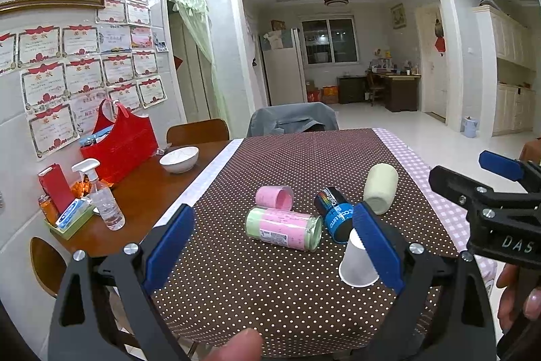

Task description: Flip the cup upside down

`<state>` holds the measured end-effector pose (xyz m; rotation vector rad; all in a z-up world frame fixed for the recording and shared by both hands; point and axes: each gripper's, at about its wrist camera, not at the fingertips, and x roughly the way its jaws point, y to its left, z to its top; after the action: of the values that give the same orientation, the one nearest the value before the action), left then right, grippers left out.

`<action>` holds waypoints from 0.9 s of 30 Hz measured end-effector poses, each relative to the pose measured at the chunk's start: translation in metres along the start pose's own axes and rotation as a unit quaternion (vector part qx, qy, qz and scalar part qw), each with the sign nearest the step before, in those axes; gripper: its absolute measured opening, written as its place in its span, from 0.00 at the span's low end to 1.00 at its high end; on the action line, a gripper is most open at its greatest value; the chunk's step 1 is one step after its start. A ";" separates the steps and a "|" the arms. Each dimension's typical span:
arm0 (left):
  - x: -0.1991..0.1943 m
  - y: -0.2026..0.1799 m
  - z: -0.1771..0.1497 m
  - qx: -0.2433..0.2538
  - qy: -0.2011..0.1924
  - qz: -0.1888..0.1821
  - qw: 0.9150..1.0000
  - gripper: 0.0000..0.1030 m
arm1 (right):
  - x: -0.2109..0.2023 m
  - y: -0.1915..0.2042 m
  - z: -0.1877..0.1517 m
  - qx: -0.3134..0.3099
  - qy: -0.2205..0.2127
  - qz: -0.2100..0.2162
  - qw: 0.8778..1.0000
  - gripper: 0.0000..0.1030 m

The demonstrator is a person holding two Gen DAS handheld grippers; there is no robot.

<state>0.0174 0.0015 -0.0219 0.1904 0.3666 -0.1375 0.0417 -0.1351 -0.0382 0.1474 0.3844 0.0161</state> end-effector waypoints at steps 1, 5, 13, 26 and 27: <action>0.000 0.000 0.000 0.000 0.000 0.001 1.000 0.91 | 0.000 0.000 0.000 0.000 0.000 0.000 1.000 0.94; 0.000 0.001 0.000 -0.001 -0.002 0.002 1.000 0.91 | 0.001 -0.001 -0.001 0.003 0.002 0.000 1.000 0.94; 0.001 0.006 0.000 -0.007 -0.001 0.004 1.000 0.91 | 0.002 -0.001 -0.001 0.002 0.003 0.001 1.000 0.94; 0.001 0.007 0.000 -0.007 -0.002 0.003 1.000 0.91 | 0.002 -0.001 -0.002 0.003 0.002 0.002 1.000 0.94; 0.001 0.006 0.000 -0.007 -0.002 0.003 1.000 0.91 | 0.002 -0.001 -0.002 0.004 0.003 0.003 1.000 0.94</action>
<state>0.0195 0.0076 -0.0212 0.1776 0.3631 -0.1288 0.0427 -0.1359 -0.0408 0.1555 0.3891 0.0201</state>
